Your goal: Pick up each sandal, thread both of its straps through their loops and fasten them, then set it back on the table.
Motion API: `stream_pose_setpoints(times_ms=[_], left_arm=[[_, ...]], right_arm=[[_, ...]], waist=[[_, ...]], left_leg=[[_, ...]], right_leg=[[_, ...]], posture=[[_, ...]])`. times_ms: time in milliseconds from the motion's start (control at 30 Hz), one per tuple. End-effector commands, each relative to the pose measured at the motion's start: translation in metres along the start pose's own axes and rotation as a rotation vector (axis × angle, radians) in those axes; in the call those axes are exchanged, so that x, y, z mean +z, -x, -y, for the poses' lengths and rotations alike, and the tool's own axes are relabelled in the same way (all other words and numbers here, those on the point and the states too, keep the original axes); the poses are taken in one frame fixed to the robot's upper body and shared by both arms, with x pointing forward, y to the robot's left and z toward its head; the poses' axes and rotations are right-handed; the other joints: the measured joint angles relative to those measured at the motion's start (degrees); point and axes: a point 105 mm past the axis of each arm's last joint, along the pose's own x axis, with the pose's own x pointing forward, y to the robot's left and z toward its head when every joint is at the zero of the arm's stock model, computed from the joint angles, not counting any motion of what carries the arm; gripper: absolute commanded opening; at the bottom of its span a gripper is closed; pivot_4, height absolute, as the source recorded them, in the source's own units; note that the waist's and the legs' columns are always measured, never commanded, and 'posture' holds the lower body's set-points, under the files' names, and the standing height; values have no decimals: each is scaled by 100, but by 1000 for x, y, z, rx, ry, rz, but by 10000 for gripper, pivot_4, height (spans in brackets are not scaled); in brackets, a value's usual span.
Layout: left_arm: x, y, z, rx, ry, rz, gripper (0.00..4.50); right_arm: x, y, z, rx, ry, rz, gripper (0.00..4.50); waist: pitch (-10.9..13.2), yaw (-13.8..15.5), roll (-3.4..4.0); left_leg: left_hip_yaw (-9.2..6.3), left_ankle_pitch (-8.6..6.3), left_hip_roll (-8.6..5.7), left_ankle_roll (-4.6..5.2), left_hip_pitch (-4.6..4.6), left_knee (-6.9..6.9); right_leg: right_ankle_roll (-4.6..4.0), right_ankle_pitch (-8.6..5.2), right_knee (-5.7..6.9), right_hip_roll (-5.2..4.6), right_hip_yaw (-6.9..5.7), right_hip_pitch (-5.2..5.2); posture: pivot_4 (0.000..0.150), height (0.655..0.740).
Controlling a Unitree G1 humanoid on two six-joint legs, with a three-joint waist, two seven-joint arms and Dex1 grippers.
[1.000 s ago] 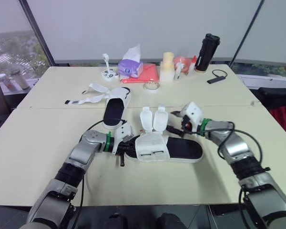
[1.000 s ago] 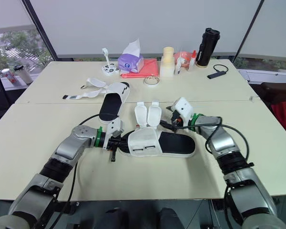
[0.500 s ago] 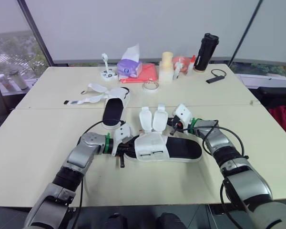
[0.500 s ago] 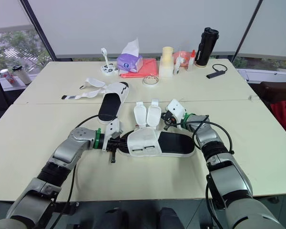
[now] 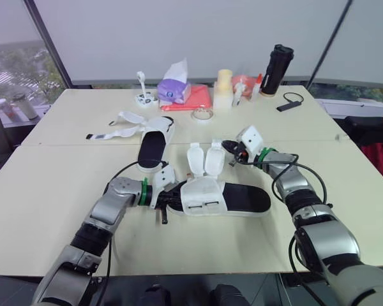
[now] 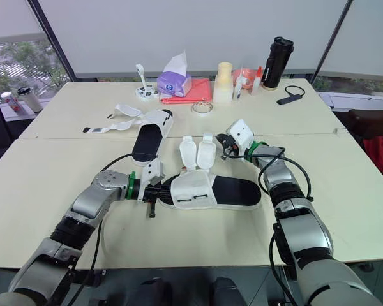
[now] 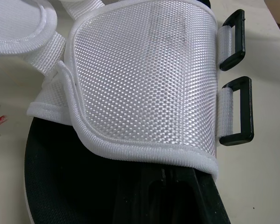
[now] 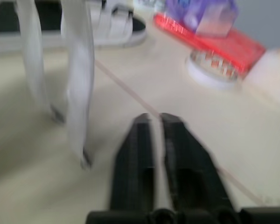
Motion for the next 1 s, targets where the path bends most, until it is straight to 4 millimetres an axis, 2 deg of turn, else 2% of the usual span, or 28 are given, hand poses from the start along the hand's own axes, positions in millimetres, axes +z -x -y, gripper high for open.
stream_pose_setpoints(times_ms=[33, 133, 300, 533, 633, 833, 1000], left_arm=[[-11, -1, 7, -14, 25, -31, 0], [-12, -1, 7, -14, 28, -32, 0], [-13, -1, 8, -14, 28, -36, 0], [-12, -1, 8, -7, 25, -36, 0], [-13, 2, 8, 1, 27, -39, 0], [-15, 5, 10, 10, 34, -41, 0], [-13, 2, 10, 11, 35, -34, 0]], right_arm=[[-7, 9, 3, 19, -10, -27, 24138], [-9, 12, -3, 62, -53, -24, 38901], [4, 8, -17, 154, -175, 65, 38901], [8, -17, -32, 187, -229, 49, 38901], [8, -22, -30, 160, -215, 39, 30794], [6, -22, -26, 145, -182, 29, 403], [17, -22, -18, 100, -87, 63, 403]], waist=[[0, -6, 0], [0, -9, 0], [1, -14, 2], [1, -7, 2], [1, -6, 2], [1, -17, 3], [1, -17, 3]], left_leg=[[0, 0, 0, 0, 0, 0], [0, 0, 0, 0, 0, -1], [-1, 0, 2, 0, 1, -2], [1, 0, 2, 0, 3, -2], [0, 0, 2, 0, 2, -3], [1, 0, 2, 0, 2, -5], [1, 0, 2, 0, 3, -7]], right_leg=[[0, 0, 0, 0, 0, 0], [0, 0, 0, 1, 0, 0], [0, 0, 0, 2, 0, 0], [0, 0, 0, 2, 0, 0], [0, 0, 0, 1, 0, 0], [0, 0, 0, 1, 0, -1], [0, 0, 0, 1, 1, -2]], posture=[[1500, 7400], [1500, 7400], [1500, 7400], [1500, 7400], [1500, 7400], [1500, 7400], [1500, 7400]])
